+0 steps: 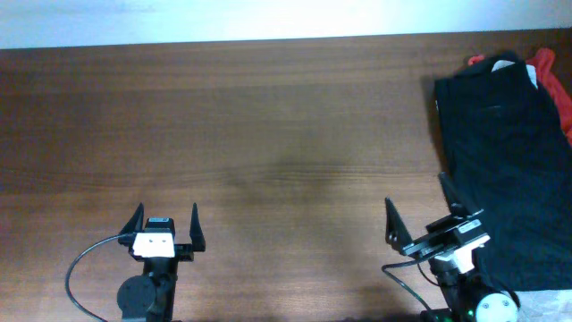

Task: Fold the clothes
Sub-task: 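Reach the right gripper to the black shorts on the pile and grasp them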

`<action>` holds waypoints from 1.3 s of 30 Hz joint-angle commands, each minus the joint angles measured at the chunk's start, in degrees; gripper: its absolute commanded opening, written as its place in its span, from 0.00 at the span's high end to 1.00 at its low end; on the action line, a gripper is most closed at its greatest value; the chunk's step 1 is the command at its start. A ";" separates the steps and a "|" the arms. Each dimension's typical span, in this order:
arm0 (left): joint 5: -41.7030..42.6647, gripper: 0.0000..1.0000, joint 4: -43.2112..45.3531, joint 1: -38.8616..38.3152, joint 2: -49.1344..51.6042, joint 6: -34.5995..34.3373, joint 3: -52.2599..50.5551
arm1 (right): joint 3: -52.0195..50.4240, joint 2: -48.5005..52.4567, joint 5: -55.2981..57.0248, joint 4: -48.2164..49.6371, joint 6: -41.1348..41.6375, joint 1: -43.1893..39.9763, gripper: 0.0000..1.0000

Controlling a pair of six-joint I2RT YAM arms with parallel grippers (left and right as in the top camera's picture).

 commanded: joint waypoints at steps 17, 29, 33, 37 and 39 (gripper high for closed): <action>-0.42 0.01 -0.24 -0.24 -0.07 1.16 -0.26 | 97.96 113.15 42.29 -58.90 -23.12 -6.05 0.02; -0.42 0.01 -0.24 -0.24 -0.07 1.16 -0.26 | 97.74 127.82 51.30 -58.25 -24.72 -7.76 0.16; -0.42 0.01 -0.24 -0.24 -0.07 1.16 -0.26 | 97.70 128.23 49.40 -60.43 -24.30 -8.98 0.25; -0.42 0.01 -0.24 -0.24 -0.07 1.16 -0.26 | 97.68 128.37 45.92 -61.09 -24.30 -8.96 0.25; -0.42 0.01 -0.24 -0.24 -0.07 1.16 -0.26 | 97.68 128.39 41.03 -61.75 -24.30 -8.96 0.28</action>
